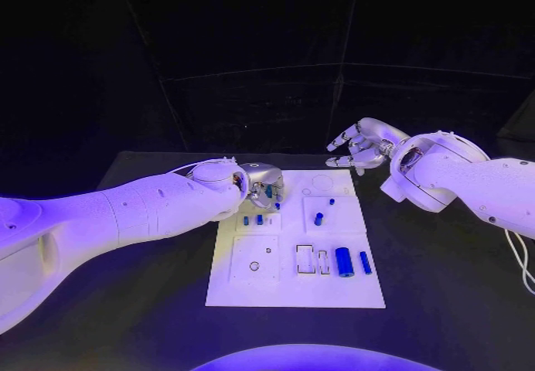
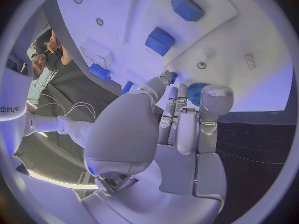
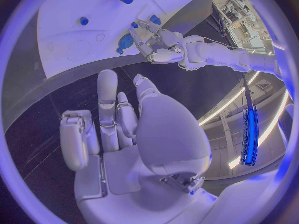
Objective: Assemble the parts on the task board
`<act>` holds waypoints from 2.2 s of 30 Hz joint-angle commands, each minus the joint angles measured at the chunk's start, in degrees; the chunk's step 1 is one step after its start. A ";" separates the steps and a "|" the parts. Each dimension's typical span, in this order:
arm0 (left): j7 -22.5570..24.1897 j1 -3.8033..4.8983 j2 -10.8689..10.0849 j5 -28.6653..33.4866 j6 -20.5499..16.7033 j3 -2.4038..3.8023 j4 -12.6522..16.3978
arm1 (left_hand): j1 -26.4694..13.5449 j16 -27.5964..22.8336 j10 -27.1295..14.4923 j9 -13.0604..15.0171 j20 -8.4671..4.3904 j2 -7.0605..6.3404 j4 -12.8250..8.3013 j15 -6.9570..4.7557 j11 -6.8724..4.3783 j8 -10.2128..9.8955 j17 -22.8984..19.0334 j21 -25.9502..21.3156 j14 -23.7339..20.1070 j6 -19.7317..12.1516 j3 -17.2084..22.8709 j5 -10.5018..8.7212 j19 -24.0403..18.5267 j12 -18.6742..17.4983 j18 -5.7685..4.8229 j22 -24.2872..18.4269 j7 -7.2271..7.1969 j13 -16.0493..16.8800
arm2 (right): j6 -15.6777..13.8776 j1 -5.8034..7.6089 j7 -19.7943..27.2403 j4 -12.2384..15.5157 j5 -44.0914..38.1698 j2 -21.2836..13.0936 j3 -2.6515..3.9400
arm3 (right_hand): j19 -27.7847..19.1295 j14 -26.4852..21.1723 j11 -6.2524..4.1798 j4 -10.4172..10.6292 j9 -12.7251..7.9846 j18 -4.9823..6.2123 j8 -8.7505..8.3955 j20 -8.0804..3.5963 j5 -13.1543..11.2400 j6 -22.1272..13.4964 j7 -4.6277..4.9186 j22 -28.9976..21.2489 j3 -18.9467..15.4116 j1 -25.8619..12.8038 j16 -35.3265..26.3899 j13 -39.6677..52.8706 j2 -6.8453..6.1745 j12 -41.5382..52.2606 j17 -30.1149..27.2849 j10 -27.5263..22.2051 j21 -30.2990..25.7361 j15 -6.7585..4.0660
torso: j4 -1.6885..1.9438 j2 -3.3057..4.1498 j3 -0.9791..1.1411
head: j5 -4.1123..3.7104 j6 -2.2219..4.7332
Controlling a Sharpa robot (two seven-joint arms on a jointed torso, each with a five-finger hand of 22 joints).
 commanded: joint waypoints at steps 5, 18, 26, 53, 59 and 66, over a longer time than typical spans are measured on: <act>-0.35 -0.20 0.82 -1.05 1.18 0.05 -0.74 | -0.34 0.16 1.28 -0.34 -0.11 0.80 -0.37 -0.39 -0.14 -0.66 -0.17 0.79 2.01 1.09 1.41 -0.32 0.46 -0.74 -1.21 0.60 -0.01 -0.74 | -0.58 0.11 0.39 0.14 -0.13 0.11 0.05 | 5.84 -0.06 0.14 -0.13 -0.08 -0.87 0.26 -0.08 0.32 0.17 -0.04 15.09 -0.28 0.06 0.25 -0.08 0.20 -0.24 -0.01 -0.43 0.31 -0.35 | -0.03 0.03 -0.01 | -0.04 -0.05; -0.68 -0.51 1.60 -1.12 1.71 0.06 -1.74 | -0.36 0.26 2.26 -0.59 -0.19 1.18 -0.78 -0.46 -0.27 -1.10 -0.28 1.29 2.02 1.79 2.86 -0.71 0.52 -1.38 -1.29 1.22 -0.09 -1.38 | -0.50 0.11 0.32 0.13 -0.13 0.22 0.05 | 5.84 -0.06 0.14 -0.13 -0.08 -0.87 0.26 -0.08 0.32 0.17 -0.04 15.09 -0.28 0.06 0.25 -0.08 0.20 -0.24 -0.01 -0.43 0.31 -0.35 | 0.05 0.00 0.01 | -0.35 -0.13; -1.32 -0.55 1.67 -2.31 2.10 0.07 -2.02 | 0.70 0.39 5.45 -0.55 -0.57 2.64 -2.16 -1.05 -0.95 -0.98 -0.57 3.53 2.02 4.23 6.25 -1.01 0.99 -1.54 -1.68 3.70 -0.50 -1.58 | -0.48 0.11 0.29 0.16 -0.13 0.22 0.05 | 5.84 -0.06 0.14 -0.13 -0.08 -0.87 0.26 -0.08 0.32 0.17 -0.04 15.09 -0.28 0.06 0.25 -0.08 0.20 -0.24 -0.01 -0.43 0.31 -0.35 | 0.06 -0.02 -0.02 | -0.39 -0.12; 0.60 -0.52 -5.84 1.15 -3.81 2.66 5.59 | -2.08 0.54 7.57 -0.79 -0.66 1.49 -3.73 -0.94 -0.86 -2.30 -1.33 4.66 1.94 5.86 10.15 -1.08 0.94 -4.42 -1.90 5.19 -0.23 -1.80 | -0.47 0.11 0.31 -0.24 -0.13 -0.02 0.05 | 5.84 -0.06 0.14 -0.13 -0.08 -0.87 0.26 -0.08 0.32 0.17 -0.04 15.09 -0.28 0.06 0.25 -0.08 0.20 -0.24 -0.01 -0.43 0.31 -0.35 | 0.20 0.00 -0.07 | -0.20 0.43; -0.39 -0.52 -7.86 1.19 -2.21 2.70 6.40 | -2.46 0.52 7.80 -0.78 -0.66 1.20 -3.75 -0.96 -0.88 -2.39 -1.47 4.67 1.91 6.02 10.05 -1.15 0.90 -4.61 -1.89 5.24 -0.27 -1.78 | -0.44 0.11 0.29 -0.28 -0.13 -0.09 0.05 | 5.84 -0.06 0.14 -0.13 -0.08 -0.87 0.26 -0.08 0.32 0.17 -0.04 15.09 -0.28 0.06 0.25 -0.08 0.20 -0.24 -0.01 -0.43 0.31 -0.35 | 0.11 -0.03 -0.04 | -0.19 0.24; -0.88 -0.53 -9.59 1.21 -1.43 2.69 7.03 | -2.81 0.52 7.92 -0.79 -0.67 1.00 -3.71 -0.97 -0.90 -2.50 -1.54 4.70 1.89 6.09 9.94 -1.18 0.88 -4.81 -1.89 5.31 -0.31 -1.78 | -0.45 0.11 0.28 -0.28 -0.13 -0.17 0.04 | 5.84 -0.06 0.14 -0.13 -0.08 -0.87 0.26 -0.08 0.32 0.17 -0.04 15.09 -0.28 0.06 0.25 -0.08 0.20 -0.24 -0.01 -0.43 0.31 -0.35 | 0.14 0.00 -0.06 | -0.17 0.20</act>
